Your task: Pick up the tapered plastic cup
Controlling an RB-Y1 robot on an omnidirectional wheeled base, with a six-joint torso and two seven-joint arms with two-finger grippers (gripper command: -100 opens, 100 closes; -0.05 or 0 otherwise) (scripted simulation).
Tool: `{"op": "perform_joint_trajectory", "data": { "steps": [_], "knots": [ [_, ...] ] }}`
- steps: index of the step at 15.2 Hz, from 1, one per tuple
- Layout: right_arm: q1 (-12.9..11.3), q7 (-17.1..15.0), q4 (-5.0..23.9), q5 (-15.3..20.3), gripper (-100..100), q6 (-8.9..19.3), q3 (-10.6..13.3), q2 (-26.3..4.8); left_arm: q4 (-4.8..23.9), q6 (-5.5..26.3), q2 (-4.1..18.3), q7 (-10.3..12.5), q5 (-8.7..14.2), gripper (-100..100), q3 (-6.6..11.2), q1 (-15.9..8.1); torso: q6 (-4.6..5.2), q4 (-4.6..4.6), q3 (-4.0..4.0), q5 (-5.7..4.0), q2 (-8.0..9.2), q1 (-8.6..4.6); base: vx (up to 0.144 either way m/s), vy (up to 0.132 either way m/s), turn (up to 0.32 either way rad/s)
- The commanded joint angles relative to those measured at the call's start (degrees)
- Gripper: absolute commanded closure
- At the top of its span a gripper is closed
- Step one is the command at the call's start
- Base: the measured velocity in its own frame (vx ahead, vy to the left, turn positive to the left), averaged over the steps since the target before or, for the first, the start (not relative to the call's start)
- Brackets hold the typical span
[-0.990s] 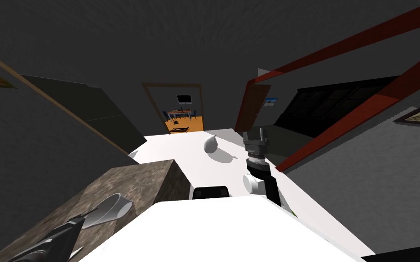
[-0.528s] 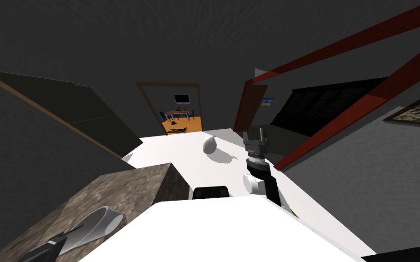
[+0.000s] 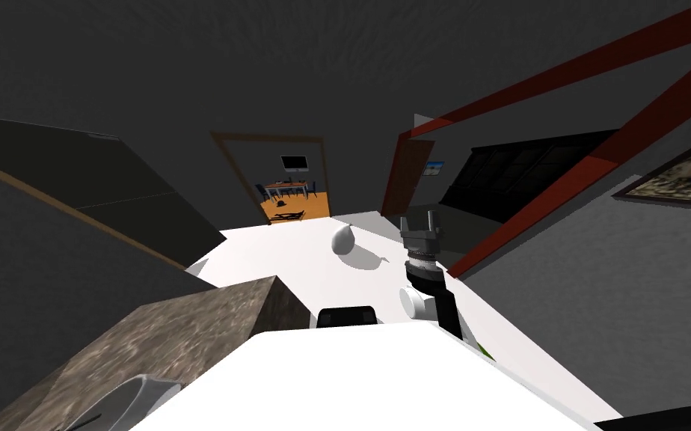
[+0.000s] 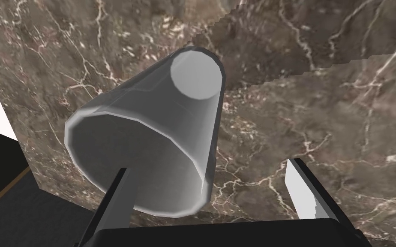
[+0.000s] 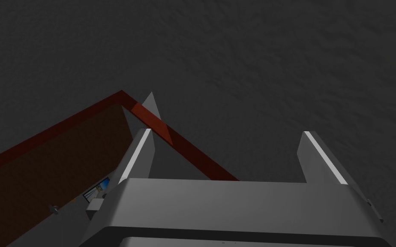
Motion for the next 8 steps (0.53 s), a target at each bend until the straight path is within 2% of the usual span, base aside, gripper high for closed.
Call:
{"op": "perform_joint_trajectory", "data": {
  "steps": [1,2,4,8],
  "knots": [
    [0.00,0.00,0.00,0.00,0,0.00,0.00,0.00,-0.30,2.73,-0.59,-0.34,1.30,-100,1.17,1.14,0.00,0.00,0.00,0.00,0.00,0.00,0.052,0.016,-0.070],
    [0.00,0.00,0.00,0.00,0,0.00,0.00,0.00,-0.30,2.73,-0.59,-0.34,1.30,-100,1.17,1.14,0.00,0.00,0.00,-0.01,0.00,-0.01,0.049,0.015,-0.066],
    [0.00,0.00,0.00,0.00,0,0.00,0.00,0.00,-0.49,5.75,-0.96,-0.56,2.87,-100,2.63,2.29,0.00,0.00,0.00,0.00,0.00,-0.02,0.058,0.018,-0.085],
    [0.00,0.00,0.00,0.00,0,0.00,0.00,0.00,-0.63,8.41,-1.29,-0.75,4.20,-100,3.84,3.25,0.00,0.00,-0.01,0.00,-0.02,0.02,0.054,0.025,-0.056]
  ]
}}
